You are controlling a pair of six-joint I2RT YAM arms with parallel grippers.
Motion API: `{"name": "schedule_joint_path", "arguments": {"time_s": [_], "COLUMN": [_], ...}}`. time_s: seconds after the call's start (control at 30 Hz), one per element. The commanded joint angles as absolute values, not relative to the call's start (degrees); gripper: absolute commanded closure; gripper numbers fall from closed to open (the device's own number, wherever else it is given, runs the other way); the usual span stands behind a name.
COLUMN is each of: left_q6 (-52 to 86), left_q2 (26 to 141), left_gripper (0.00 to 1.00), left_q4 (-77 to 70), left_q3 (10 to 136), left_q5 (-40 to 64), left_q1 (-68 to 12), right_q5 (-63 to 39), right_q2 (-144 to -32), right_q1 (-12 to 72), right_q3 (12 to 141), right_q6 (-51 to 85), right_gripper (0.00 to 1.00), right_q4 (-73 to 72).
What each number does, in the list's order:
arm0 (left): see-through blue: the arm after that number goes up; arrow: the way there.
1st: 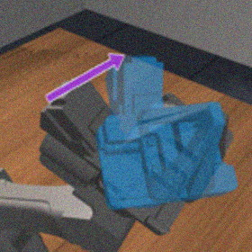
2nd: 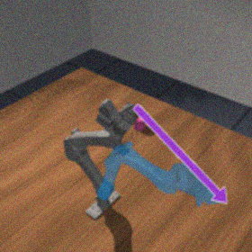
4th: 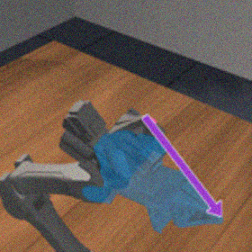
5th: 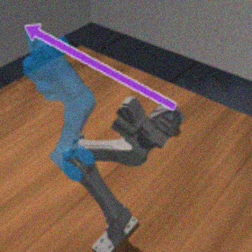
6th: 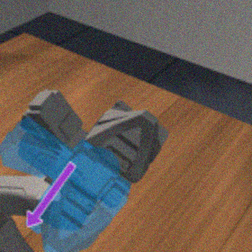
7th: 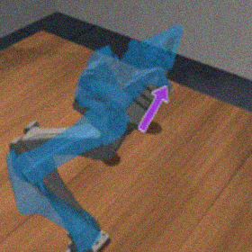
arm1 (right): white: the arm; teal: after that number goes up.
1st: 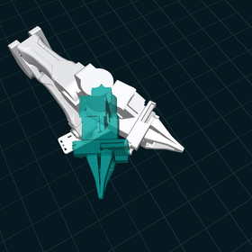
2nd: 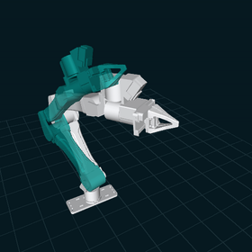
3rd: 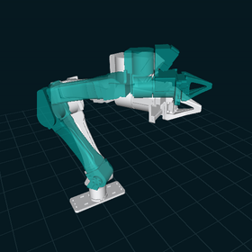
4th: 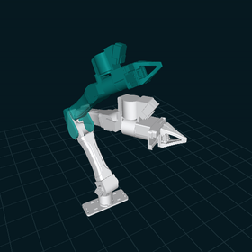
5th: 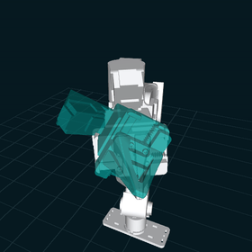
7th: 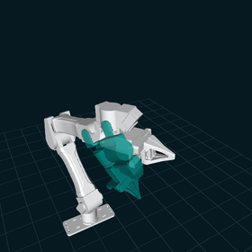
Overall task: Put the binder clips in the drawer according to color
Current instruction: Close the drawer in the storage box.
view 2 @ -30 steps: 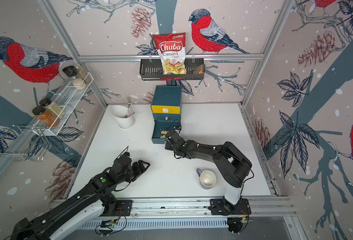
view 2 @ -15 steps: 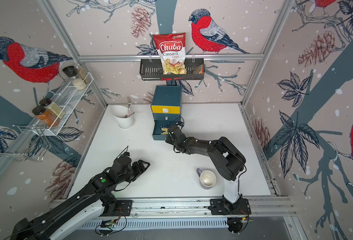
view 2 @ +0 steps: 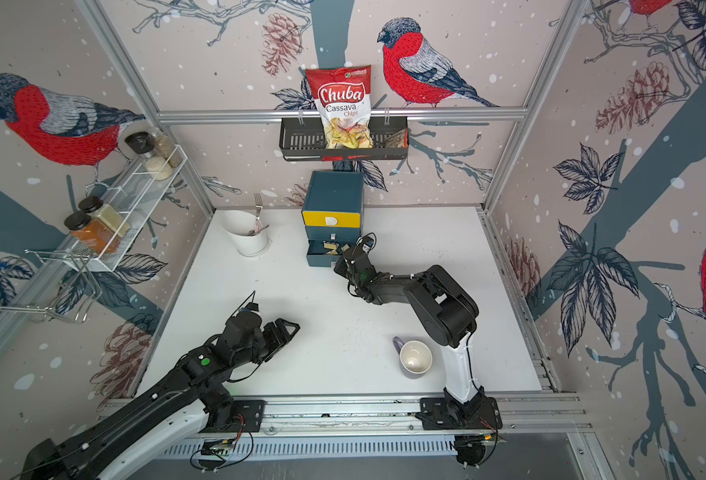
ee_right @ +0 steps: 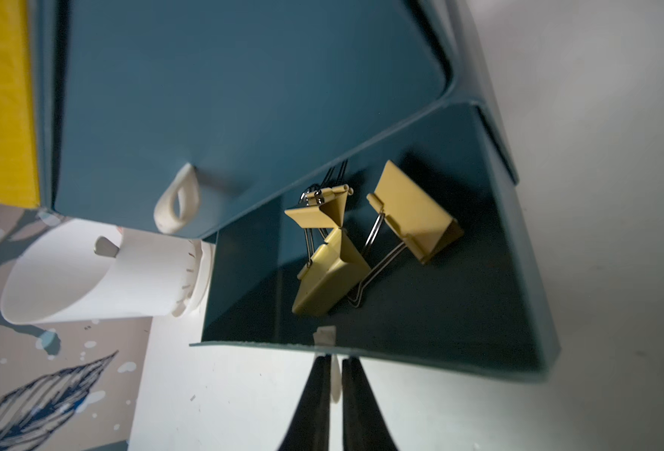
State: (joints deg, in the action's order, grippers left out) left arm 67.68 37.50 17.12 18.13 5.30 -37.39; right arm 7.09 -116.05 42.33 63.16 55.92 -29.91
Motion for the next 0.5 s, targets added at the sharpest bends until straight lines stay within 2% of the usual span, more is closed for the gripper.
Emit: {"name": "schedule_joint_path", "arguments": {"time_s": [0.0, 0.47], "left_q6": [67.6, 67.3], "left_q2": [37.2, 38.9], "left_gripper": [0.25, 0.24], "left_q4": [16.8, 15.1], "left_q3": [18.6, 19.3], "left_q5": [4.1, 3.4], "left_q1": [-37.4, -37.4], "right_q5": [6.8, 8.3], "right_q2": [-117.9, -122.3], "right_q1": [41.7, 40.2], "right_q3": [64.0, 65.0], "right_q6": [60.0, 66.9], "right_gripper": [0.86, 0.87], "right_q4": [-37.7, -43.1]}}
